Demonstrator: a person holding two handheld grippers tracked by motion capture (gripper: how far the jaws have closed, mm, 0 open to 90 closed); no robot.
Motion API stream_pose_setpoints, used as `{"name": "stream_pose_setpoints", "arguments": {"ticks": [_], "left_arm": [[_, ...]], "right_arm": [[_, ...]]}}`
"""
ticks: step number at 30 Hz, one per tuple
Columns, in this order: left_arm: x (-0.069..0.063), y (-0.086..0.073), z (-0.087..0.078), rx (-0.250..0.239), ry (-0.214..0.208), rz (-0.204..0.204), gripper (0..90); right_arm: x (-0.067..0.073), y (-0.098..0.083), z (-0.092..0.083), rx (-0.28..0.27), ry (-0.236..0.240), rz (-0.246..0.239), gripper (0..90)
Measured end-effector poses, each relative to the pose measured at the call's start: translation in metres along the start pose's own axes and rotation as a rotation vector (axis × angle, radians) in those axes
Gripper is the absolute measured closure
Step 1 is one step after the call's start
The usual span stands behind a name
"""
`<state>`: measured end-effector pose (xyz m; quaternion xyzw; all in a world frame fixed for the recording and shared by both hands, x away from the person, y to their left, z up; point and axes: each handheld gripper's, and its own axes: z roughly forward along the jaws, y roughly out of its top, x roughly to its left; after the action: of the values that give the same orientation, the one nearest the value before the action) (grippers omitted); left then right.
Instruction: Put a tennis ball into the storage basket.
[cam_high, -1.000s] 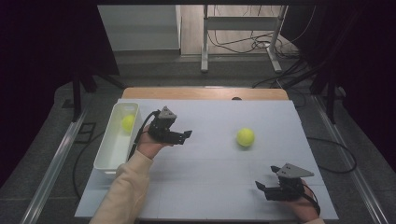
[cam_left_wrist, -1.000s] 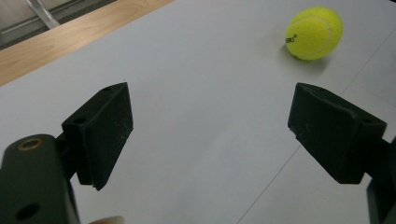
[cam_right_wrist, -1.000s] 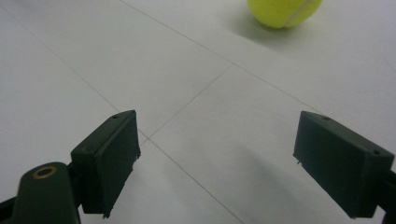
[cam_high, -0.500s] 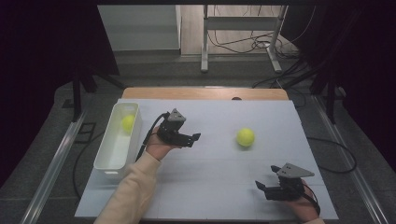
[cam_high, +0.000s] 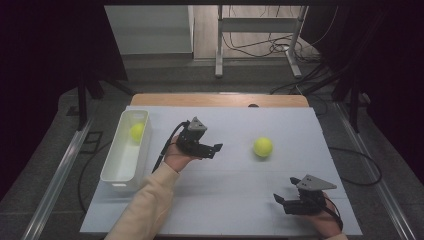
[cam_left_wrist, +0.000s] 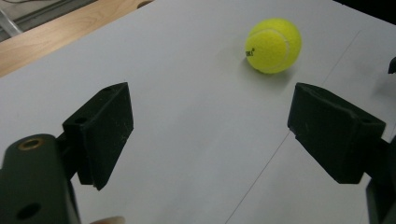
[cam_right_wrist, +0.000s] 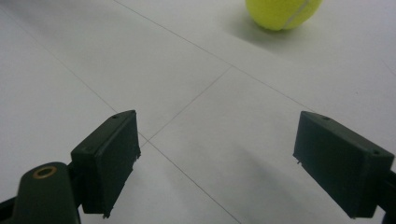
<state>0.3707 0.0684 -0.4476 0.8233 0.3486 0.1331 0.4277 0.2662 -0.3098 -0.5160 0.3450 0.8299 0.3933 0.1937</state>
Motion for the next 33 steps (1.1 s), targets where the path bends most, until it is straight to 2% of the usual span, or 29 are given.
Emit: {"name": "stream_pose_setpoints", "arguments": {"ticks": [10,19,26,33], "left_arm": [[-0.008,0.005,0.013,0.007,-0.027,0.012,15.6],[-0.01,0.007,0.024,0.022,-0.043,0.007,15.6],[-0.014,0.011,0.03,0.026,-0.05,0.021,15.5],[-0.013,0.015,0.038,0.02,-0.067,-0.002,15.6]], "right_arm": [[0.0,0.0,0.0,-0.005,0.001,0.003,14.8],[-0.001,0.0,0.0,-0.011,0.006,0.003,14.8],[-0.001,0.0,-0.001,-0.009,0.004,0.008,14.8],[-0.001,0.0,0.0,-0.011,0.005,0.006,14.8]]}}
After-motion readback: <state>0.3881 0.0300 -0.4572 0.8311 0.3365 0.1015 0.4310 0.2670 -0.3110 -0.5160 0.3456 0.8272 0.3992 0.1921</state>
